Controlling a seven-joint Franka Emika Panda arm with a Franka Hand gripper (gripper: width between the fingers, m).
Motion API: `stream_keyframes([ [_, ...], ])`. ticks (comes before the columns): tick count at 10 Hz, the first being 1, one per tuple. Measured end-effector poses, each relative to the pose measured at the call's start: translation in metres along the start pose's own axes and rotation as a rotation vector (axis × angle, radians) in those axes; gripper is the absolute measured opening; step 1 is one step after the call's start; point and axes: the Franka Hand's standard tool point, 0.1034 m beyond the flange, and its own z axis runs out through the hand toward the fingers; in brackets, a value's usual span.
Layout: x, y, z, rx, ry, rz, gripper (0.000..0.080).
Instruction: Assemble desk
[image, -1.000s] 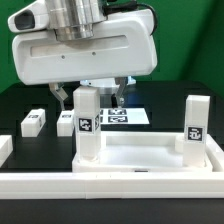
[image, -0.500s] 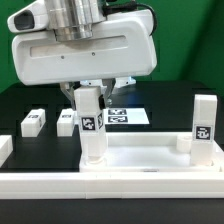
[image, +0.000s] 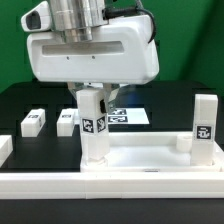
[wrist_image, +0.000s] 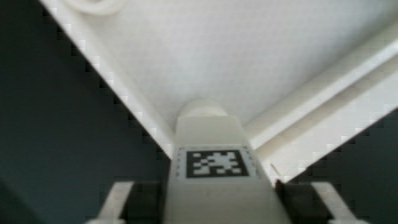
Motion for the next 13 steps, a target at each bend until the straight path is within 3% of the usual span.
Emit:
stream_keyframes([
  [2,-0.0031,-0.0085,0.0019,0.017,0.01,0.351,0.0289],
  [3,0.0004,-0.0112,0.0026,0.086,-0.003,0.59,0.0289],
  [4,0.0019,-0.0113,0.0026,0.125,-0.012,0.708,0.0289],
  [6,0.0012,-0.012,0.0031,0.124,-0.014,0.723,0.029],
  [7,0.0011,-0.0118,0.0034,0.123,-0.012,0.698,0.0468],
  [8,0.0011,-0.0119,0.0035,0.123,-0.013,0.698,0.0586],
  [9,0.0043,-0.0106,0.0021,0.127,0.007,0.558,0.0586],
  [10,0.0058,-0.0116,0.0007,0.107,0.041,0.362,0.0638],
  [13,0.0065,-0.0104,0.0015,0.099,0.052,0.18,0.0646],
])
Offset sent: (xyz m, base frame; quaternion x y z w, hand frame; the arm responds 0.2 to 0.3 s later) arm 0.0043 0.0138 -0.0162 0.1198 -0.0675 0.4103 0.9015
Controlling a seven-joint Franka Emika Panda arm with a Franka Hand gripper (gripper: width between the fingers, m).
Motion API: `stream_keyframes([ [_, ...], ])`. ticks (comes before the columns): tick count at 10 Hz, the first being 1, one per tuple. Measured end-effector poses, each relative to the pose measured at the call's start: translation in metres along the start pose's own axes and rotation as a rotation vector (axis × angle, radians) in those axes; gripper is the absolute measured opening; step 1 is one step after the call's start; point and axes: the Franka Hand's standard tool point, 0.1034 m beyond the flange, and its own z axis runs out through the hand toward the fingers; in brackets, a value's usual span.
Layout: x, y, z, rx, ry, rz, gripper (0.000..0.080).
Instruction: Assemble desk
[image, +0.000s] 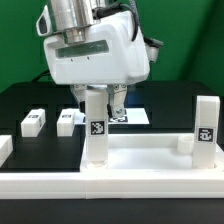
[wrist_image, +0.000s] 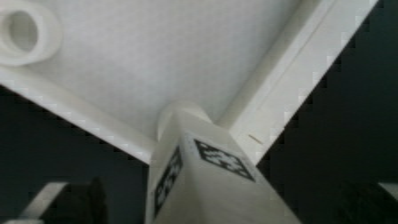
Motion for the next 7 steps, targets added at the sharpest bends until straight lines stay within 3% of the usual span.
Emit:
stream_keyframes([
  [1,0.001,0.001,-0.001,-0.01,0.005,-0.166,0.0649],
  [2,0.005,0.001,-0.005,-0.037,0.013,-0.394,0.0649],
  [3,0.01,-0.006,-0.013,-0.052,0.017,-0.595,0.0649],
  [4,0.005,-0.008,-0.011,-0.053,0.007,-0.732,0.0649],
  [6,0.005,-0.006,-0.008,-0.053,0.006,-0.644,0.0386],
  [7,0.005,-0.006,-0.008,-0.053,0.006,-0.64,0.0386],
])
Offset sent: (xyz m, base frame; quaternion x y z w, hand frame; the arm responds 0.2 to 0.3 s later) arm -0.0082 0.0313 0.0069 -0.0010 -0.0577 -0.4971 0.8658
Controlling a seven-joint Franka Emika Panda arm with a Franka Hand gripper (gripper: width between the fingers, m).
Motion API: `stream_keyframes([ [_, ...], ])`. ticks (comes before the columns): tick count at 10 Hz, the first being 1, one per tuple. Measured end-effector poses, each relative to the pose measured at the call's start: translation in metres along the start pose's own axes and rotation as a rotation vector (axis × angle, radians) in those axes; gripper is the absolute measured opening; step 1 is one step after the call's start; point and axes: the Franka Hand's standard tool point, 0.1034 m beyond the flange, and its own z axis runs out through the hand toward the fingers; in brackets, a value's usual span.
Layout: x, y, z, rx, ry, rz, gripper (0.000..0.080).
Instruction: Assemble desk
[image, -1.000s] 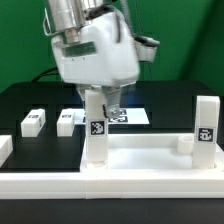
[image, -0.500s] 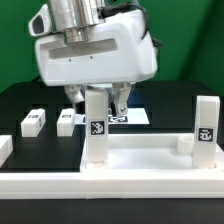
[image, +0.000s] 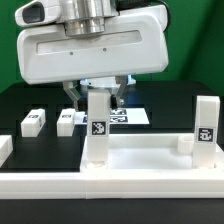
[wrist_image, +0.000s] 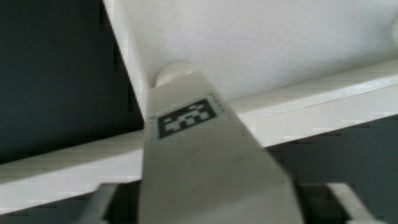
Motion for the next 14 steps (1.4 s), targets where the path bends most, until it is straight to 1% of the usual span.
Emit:
stream_keyframes([
  [1,0.0,0.006,0.0,-0.008,0.001,0.044,0.0301],
  [3,0.001,0.008,0.001,-0.007,0.0,0.205,0.0299],
  [4,0.004,0.01,0.002,-0.01,-0.003,0.354,0.0298],
  [5,0.007,0.012,0.002,-0.017,0.001,0.535,0.0298],
  [6,0.004,0.01,0.003,-0.024,-0.02,0.792,0.0297],
  [7,0.002,0.008,0.003,-0.009,-0.042,1.011,0.0297],
  [8,0.002,0.01,0.003,0.026,-0.059,1.164,0.0297],
  [9,0.003,0.012,0.003,0.034,-0.063,1.203,0.0297],
  [11,0.003,0.011,0.003,0.033,-0.061,1.165,0.0297],
  [12,0.002,0.011,0.003,0.024,-0.057,1.088,0.0476],
  [13,0.0,0.009,0.003,0.0,-0.056,0.856,0.0589],
  [14,-0.005,0.002,0.002,-0.013,-0.079,0.654,0.0589],
])
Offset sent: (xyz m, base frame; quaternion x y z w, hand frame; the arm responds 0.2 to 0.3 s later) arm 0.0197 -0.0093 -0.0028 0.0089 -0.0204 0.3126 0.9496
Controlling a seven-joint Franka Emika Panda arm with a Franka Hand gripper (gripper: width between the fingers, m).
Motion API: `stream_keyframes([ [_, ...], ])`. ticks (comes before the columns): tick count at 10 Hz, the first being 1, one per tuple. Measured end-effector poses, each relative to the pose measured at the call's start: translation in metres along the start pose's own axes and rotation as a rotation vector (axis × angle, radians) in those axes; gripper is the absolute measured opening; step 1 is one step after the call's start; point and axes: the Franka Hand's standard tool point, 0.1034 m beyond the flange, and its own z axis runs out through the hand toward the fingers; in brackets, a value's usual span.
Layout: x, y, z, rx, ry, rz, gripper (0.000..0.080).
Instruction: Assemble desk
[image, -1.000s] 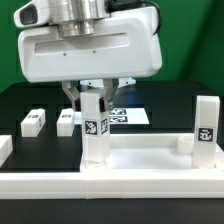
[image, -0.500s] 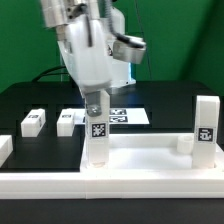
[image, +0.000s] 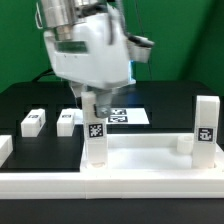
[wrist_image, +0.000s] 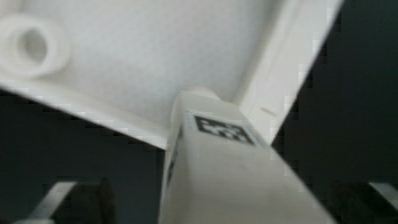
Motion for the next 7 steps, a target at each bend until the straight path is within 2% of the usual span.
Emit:
stream_keyframes([
  [1,-0.004,-0.004,-0.002,-0.002,0.0,-0.081,0.0639],
  [4,-0.001,0.0,0.0,-0.004,0.003,-0.261,0.0646],
  [7,0.006,0.003,-0.002,-0.011,0.01,-0.703,0.0649],
])
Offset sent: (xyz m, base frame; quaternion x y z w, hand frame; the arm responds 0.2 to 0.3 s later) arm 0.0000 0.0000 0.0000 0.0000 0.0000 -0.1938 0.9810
